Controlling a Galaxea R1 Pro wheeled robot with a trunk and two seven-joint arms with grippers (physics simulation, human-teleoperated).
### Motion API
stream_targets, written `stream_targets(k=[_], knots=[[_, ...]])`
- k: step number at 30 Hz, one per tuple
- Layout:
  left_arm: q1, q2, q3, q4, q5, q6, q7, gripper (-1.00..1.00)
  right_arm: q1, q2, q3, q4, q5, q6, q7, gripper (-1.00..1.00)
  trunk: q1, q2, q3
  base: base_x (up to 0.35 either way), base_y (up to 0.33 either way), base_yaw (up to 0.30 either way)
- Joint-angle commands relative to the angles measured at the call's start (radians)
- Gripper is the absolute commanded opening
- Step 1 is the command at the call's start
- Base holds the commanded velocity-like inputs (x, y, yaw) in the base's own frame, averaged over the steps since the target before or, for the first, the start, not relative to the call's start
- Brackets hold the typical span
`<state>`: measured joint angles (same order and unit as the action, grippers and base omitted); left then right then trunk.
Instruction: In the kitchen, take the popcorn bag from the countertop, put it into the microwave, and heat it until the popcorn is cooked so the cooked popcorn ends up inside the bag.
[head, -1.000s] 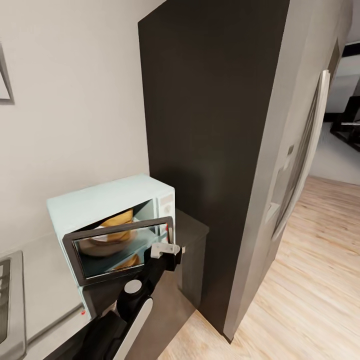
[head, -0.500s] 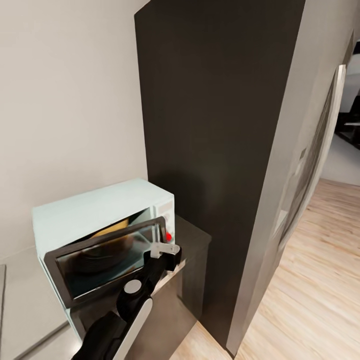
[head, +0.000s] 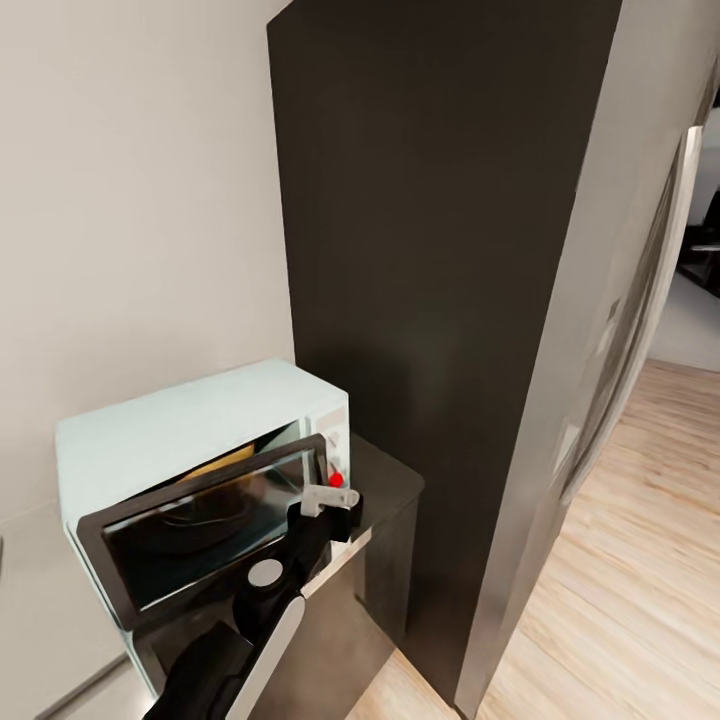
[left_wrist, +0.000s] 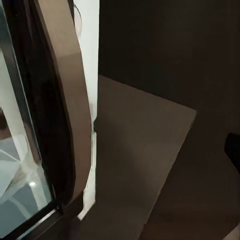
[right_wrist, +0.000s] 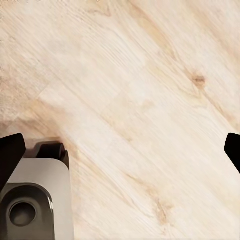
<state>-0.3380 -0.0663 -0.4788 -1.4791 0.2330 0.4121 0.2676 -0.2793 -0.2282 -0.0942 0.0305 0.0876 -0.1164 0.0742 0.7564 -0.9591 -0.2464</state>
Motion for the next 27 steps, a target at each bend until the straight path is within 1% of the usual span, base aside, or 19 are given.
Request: stream_targets(k=[1,20,25,27], knots=[[-0.001,0.0,-0.002,-0.001,0.009,0.004,0.01,1.0,-0.001,-0.001,-0.009,0.003,0.009,-0.006,0.003,1.0,0.0,-0.001,-0.001,0.107,0.079,0.0],[-0.001,0.0,-0.001,-0.001,0.009,0.004,0.01,1.0,-0.001,-0.001,-0.009,0.003,0.009,-0.006,0.003,1.0,0.0,-0.001,-0.001,0.18,0.148,0.0],[-0.001,0.0,-0.002,0.0,0.011,0.004,0.01,1.0,-0.001,-0.001,-0.009,0.003,0.009,-0.006,0.003,1.0,0.0,-0.001,-0.001,0.037,0.031,0.0],[-0.001,0.0,-0.003,0.0,0.014,0.004,0.01,1.0,-0.001,-0.001,-0.009,0.003,0.009,-0.006,0.003,1.0,0.0,-0.001,-0.001,-0.161,0.003,0.0]])
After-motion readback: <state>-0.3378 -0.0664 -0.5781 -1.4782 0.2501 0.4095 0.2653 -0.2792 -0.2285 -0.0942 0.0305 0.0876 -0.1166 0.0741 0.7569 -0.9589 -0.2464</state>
